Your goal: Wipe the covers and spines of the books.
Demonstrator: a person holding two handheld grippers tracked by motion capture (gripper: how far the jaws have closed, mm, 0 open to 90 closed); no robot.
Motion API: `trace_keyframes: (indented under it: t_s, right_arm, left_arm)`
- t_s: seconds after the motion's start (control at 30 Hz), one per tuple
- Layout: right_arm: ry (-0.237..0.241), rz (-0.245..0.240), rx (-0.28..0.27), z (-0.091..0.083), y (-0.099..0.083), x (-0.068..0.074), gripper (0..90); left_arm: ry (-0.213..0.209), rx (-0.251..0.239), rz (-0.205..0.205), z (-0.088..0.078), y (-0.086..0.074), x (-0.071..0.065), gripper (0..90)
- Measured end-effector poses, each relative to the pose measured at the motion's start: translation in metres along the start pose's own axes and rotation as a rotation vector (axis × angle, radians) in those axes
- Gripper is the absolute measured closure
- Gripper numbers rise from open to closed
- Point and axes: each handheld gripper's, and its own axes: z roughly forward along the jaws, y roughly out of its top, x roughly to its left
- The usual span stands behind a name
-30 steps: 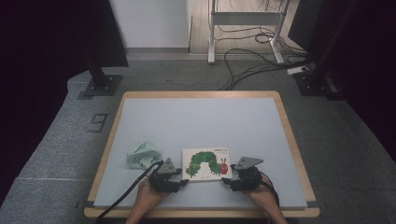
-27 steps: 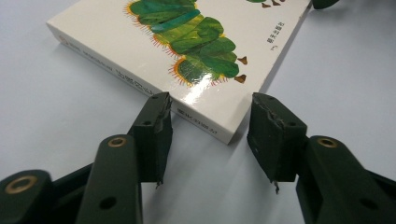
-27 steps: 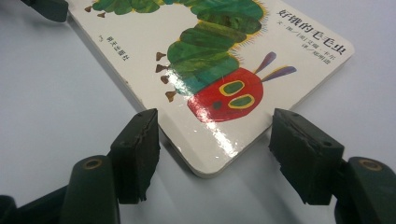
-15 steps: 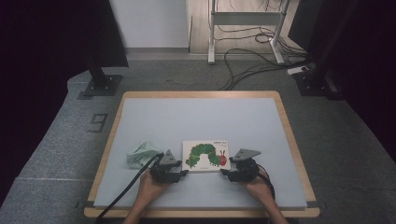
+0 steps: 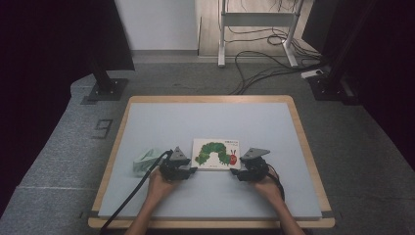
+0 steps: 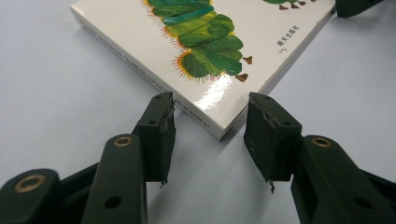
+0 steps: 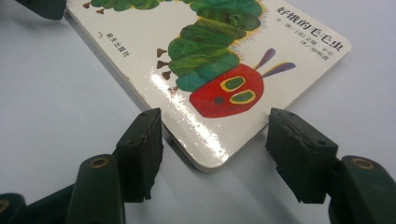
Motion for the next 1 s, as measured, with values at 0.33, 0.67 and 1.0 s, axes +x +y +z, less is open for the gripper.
trace_keyframes:
  t_s: [0.33, 0.67, 1.0]
  right_arm:
    - [-0.01, 0.015, -0.006, 0.009, 0.007, -0.012, 36.2]
    - [-0.01, 0.011, -0.006, 0.009, 0.007, -0.013, 35.8]
    - [0.001, 0.029, -0.034, -0.001, 0.005, -0.011, 24.4]
  left_arm:
    - [0.012, 0.011, -0.02, 0.008, 0.009, 0.012, 51.4]
    - [0.021, 0.019, -0.042, 0.007, 0.008, 0.011, 35.6]
    - [0.009, 0.053, 0.006, -0.007, 0.005, -0.002, 16.7]
